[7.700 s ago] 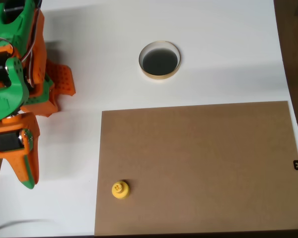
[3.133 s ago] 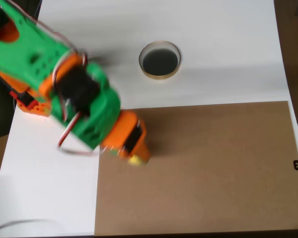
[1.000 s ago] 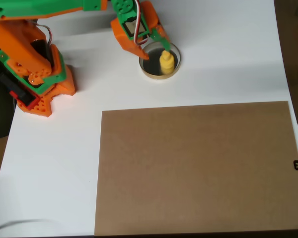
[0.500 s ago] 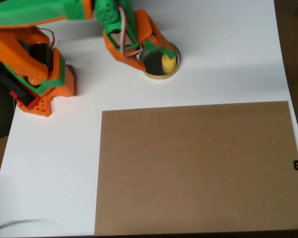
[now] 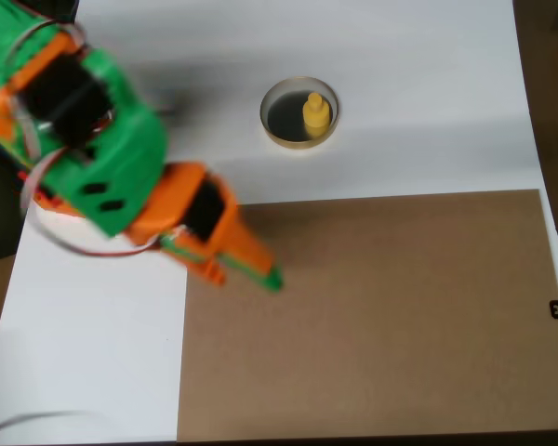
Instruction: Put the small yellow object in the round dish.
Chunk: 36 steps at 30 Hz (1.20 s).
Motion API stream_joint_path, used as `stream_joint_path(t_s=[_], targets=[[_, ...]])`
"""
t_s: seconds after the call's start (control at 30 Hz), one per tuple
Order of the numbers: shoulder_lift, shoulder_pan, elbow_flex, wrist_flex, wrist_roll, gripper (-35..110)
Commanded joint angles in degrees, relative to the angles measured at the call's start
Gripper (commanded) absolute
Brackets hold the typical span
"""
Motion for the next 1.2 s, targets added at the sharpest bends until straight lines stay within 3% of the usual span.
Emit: stream_joint_path(t_s=[0.0, 0.47, 0.8, 1.0, 1.17], targets=[[7.5, 7.6, 2.6, -3.0, 0.7, 24], [32.0, 24.6, 25.4, -16.2, 11.6, 25], [43.2, 29.6, 39.9, -19.0, 15.0, 25], [63.7, 30.3, 51.2, -13.3, 15.4, 25], [63.7, 30.1, 54.1, -14.2, 18.3, 19]])
